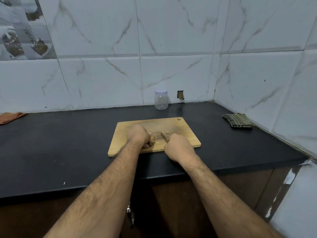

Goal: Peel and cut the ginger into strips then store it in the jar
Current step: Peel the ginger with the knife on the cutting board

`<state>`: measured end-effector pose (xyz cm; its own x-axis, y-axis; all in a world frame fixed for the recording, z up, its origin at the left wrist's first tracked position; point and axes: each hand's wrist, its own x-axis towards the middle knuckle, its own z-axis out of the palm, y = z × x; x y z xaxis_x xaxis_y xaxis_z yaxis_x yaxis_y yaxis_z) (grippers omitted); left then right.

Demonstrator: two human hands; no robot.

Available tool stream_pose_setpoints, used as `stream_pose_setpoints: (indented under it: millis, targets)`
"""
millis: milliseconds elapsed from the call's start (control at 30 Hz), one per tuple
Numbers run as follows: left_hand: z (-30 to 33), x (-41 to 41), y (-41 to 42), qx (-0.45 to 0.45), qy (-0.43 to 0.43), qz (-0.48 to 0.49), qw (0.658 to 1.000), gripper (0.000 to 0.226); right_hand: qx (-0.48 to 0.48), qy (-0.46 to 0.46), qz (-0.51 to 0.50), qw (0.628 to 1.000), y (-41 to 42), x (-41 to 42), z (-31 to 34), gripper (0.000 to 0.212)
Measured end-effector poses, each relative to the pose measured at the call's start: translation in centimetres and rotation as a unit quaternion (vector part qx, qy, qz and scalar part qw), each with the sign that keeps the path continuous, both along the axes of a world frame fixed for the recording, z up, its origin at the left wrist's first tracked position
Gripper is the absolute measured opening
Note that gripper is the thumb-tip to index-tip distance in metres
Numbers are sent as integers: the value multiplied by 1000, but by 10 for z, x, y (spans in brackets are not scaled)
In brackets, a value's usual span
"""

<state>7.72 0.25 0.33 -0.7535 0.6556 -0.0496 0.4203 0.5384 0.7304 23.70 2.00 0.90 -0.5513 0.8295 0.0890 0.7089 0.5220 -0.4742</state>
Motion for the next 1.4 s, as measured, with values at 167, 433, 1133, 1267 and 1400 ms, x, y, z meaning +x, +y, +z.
stream_pose_setpoints:
  millis: [167,433,1133,1267,1400]
  targets:
    - [-3,0,-2,4,24,-9,1000,20,24,-14,39,999,-8,-10,-3,40]
    - [-8,-1,-3,7,62,-4,998,27,39,-21,7,999,0,1,-8,27]
    - [-14,2,1,17,85,7,996,28,52,6,-75,996,43,5,-5,24]
    - [-13,4,3,10,104,7,994,25,71,8,-44,996,38,-2,-5,24]
    - [-13,3,4,2,117,10,993,26,72,-17,-37,997,38,-4,-6,24]
